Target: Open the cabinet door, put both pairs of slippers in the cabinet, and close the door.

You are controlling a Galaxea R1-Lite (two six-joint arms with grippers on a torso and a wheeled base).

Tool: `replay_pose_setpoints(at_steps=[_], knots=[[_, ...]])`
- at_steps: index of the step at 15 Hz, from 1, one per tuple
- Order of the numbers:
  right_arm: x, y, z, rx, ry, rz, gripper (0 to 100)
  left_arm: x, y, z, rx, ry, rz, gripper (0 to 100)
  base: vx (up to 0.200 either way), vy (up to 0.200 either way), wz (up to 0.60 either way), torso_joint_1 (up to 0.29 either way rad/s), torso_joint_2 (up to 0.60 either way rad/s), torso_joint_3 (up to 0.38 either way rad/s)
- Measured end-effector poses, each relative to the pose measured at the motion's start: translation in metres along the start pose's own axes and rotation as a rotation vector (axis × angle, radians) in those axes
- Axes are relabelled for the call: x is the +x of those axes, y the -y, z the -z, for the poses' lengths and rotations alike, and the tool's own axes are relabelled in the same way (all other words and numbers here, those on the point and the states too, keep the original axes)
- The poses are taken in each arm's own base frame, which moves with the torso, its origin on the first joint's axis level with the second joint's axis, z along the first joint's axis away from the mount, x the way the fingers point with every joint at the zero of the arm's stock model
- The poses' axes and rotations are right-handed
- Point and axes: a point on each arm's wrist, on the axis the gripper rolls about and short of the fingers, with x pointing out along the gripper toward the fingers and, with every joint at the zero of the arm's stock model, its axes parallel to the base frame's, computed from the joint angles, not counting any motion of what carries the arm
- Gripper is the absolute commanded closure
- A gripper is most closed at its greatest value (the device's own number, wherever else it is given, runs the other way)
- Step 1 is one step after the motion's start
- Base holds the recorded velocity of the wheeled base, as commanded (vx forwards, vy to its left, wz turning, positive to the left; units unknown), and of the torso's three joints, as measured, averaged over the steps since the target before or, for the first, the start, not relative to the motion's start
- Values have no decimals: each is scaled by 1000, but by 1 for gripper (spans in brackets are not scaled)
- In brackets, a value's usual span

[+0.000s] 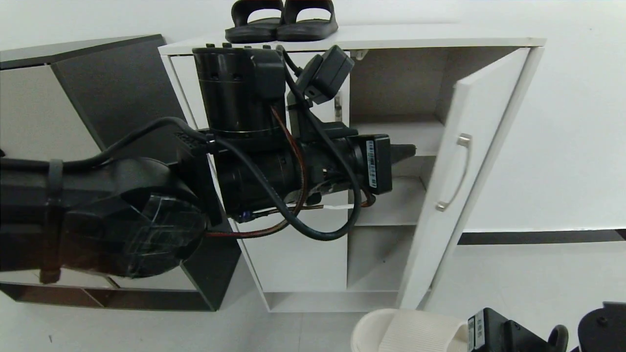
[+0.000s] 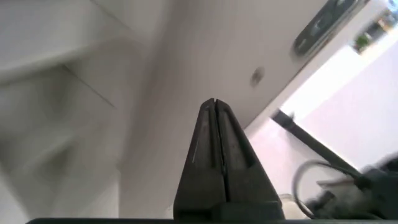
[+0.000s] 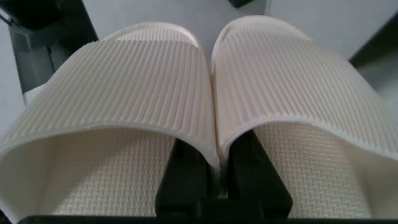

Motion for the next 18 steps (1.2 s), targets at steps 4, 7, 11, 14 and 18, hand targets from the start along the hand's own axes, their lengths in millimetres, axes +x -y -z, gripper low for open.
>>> replay_pose_setpoints(at_steps=[4, 7, 11, 14, 18], knots=[[4, 4, -7, 43, 16, 37, 100, -18, -6, -9, 7, 44, -74, 100, 0, 0, 0, 0, 0, 0], [27, 17, -29, 195, 76, 304, 100, -55, -18, -19, 8, 99, -228, 100, 0, 0, 0, 0, 0, 0], [57, 43, -50, 292, 141, 604, 100, -125, -10, -5, 4, 129, -509, 100, 0, 0, 0, 0, 0, 0], [67, 57, -50, 305, 130, 685, 100, -192, 0, 23, 64, 132, -913, 100, 0, 0, 0, 0, 0, 0], [70, 63, -48, 310, 119, 705, 100, -291, 21, 79, 138, 130, -1371, 100, 0, 0, 0, 0, 0, 0]])
